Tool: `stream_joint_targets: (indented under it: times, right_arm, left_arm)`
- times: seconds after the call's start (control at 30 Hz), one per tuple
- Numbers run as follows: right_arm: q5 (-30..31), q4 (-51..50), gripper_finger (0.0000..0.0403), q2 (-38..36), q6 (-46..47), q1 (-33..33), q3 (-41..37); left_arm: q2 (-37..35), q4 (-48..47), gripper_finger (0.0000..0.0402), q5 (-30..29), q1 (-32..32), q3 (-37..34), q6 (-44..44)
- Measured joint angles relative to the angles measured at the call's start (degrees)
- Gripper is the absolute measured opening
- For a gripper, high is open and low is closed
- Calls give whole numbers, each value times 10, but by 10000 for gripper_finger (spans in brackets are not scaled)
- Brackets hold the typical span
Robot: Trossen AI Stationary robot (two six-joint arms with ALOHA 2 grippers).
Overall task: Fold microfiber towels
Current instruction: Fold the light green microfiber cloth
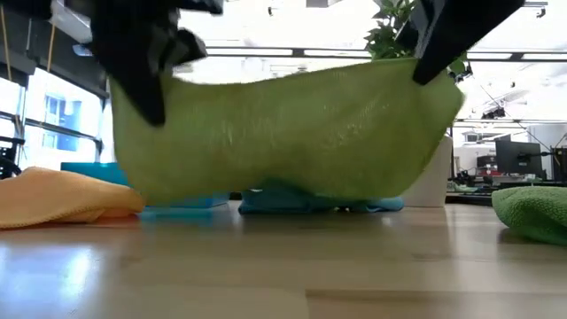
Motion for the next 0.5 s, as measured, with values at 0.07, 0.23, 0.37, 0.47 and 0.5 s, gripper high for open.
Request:
stream_joint_targets:
  times: [0.07, 0.23, 0.37, 0.47, 0.5]
  right_arm:
    - [-36, 25, 0, 12, 9, 0, 1]
    - [-116, 43, 0, 46, 38, 1, 0]
    - [-170, 80, 0, 61, 38, 2, 0]
    - [-198, 93, 0, 60, 39, 1, 0]
    - [-202, 99, 0, 60, 39, 1, 1]
  left_arm:
    - [23, 0, 0, 7, -7, 2, 1]
    - [48, 7, 0, 66, -7, 21, 12]
    - [39, 3, 0, 140, 5, 22, 13]
    - [34, 8, 0, 215, 13, 22, 21]
    - [33, 9, 0, 237, 13, 22, 21]
